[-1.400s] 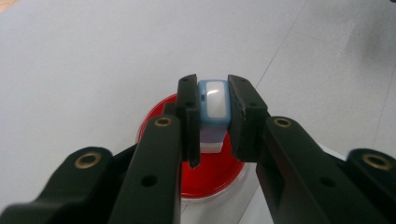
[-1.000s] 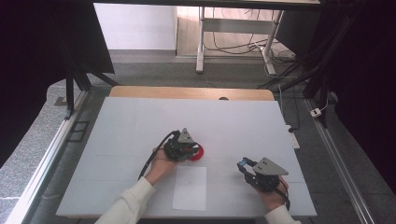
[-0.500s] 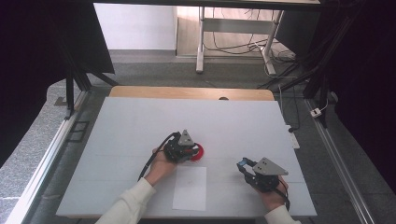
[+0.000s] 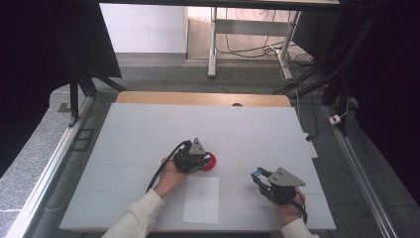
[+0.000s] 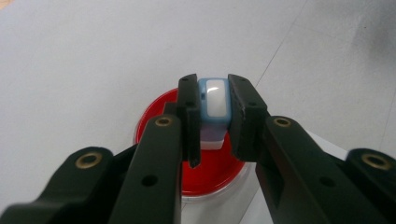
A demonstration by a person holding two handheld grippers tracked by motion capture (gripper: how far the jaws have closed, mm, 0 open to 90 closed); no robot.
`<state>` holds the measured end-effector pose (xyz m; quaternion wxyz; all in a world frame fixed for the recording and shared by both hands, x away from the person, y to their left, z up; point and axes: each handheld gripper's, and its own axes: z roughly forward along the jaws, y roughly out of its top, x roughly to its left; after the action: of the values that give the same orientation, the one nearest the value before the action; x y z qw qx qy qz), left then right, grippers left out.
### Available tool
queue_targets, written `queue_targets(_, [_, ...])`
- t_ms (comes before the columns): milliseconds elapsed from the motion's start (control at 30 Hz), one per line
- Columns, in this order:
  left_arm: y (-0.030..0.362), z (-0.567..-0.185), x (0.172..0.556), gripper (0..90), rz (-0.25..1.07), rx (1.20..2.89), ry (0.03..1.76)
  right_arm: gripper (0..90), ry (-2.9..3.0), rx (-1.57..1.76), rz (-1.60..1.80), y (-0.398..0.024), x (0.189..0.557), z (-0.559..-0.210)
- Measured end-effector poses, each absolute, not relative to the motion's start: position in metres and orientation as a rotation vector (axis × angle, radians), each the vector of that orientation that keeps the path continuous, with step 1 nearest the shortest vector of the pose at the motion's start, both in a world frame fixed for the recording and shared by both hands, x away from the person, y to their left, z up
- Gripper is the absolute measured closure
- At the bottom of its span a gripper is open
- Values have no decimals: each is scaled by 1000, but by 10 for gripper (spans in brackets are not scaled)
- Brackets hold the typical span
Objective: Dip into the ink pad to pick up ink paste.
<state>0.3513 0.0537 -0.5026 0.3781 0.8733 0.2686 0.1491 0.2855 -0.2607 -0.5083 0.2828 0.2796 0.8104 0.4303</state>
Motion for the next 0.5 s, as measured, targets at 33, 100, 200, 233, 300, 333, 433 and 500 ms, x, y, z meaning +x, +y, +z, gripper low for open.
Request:
queue_targets(33, [54, -503, 351, 760, 381, 2232, 687, 647, 2170, 749, 1152, -261, 286, -508])
queue_targets(100, [54, -503, 351, 760, 380, 2231, 687, 647, 2170, 750, 1152, -261, 286, -508])
queue_targets(200, [54, -502, 352, 759, 379, 2229, 690, 647, 2171, 750, 1155, -261, 286, -509])
queue_targets(233, [54, -503, 351, 759, 379, 2228, 691, 647, 2171, 749, 1155, -261, 286, -509])
queue_targets(300, [54, -502, 351, 759, 382, 2229, 688, 647, 2172, 749, 1155, -261, 286, -509])
queue_targets(333, [53, -503, 351, 759, 383, 2226, 689, 647, 2171, 748, 1156, -261, 286, -509])
queue_targets(433, [54, -501, 351, 759, 389, 2224, 689, 647, 2172, 752, 1151, -261, 287, -509])
queue_targets(500, [54, -497, 349, 759, 398, 2213, 684, 647, 2173, 751, 1151, -261, 287, -509])
